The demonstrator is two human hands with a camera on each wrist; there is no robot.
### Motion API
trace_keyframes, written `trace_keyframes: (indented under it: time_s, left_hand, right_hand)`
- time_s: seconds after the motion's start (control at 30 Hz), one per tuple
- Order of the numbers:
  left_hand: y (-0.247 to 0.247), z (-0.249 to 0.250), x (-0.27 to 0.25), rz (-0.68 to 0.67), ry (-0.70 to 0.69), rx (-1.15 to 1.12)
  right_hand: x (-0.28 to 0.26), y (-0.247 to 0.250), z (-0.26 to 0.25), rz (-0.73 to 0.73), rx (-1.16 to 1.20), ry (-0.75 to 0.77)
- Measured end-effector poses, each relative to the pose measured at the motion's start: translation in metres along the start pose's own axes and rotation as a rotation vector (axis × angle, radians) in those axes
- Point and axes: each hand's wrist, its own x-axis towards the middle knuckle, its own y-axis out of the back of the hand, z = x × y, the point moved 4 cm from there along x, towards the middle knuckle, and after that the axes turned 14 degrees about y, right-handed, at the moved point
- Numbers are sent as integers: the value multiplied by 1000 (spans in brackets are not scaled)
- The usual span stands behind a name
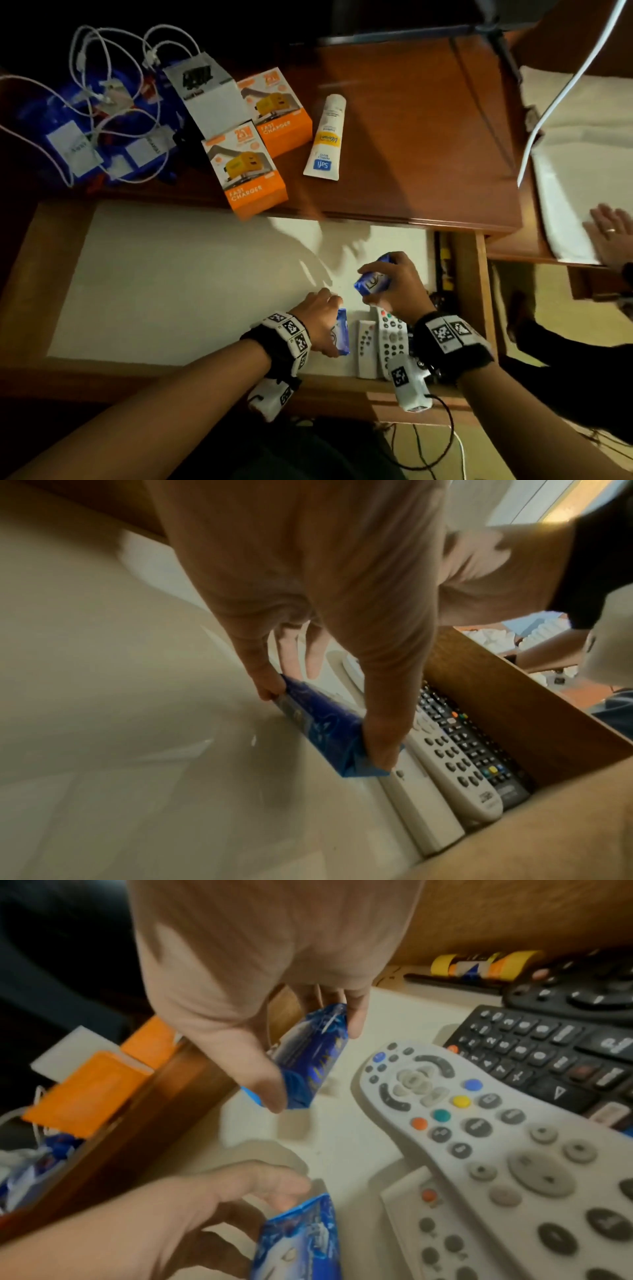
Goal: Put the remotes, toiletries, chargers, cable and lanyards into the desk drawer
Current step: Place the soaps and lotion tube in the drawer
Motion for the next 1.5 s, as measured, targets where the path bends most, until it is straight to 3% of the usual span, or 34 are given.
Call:
trace_keyframes:
  time_s: [0.4, 0.53, 0.7, 0.97, 1.33, 1.5]
  left_hand:
    - [-15, -5, 0, -14, 62, 61]
    - [-17, -16, 3, -48, 166, -107]
    - [-24, -25, 1, -109, 303, -229]
    - [-35, -6, 6, -179, 229, -263]
    - [-39, -7, 5, -190, 260, -356]
    - [-37, -8, 4, -234, 231, -328]
  right_hand:
    - [27, -52, -6, -374, -394, 88]
    - [28, -64, -5, -432, -481, 146]
    - [27, -69, -3, -471, -491, 197]
    - [23, -61, 1, -505, -330, 239]
    - [17, -63, -7, -591, -438, 339]
    - [16, -59, -9, -531, -373, 197]
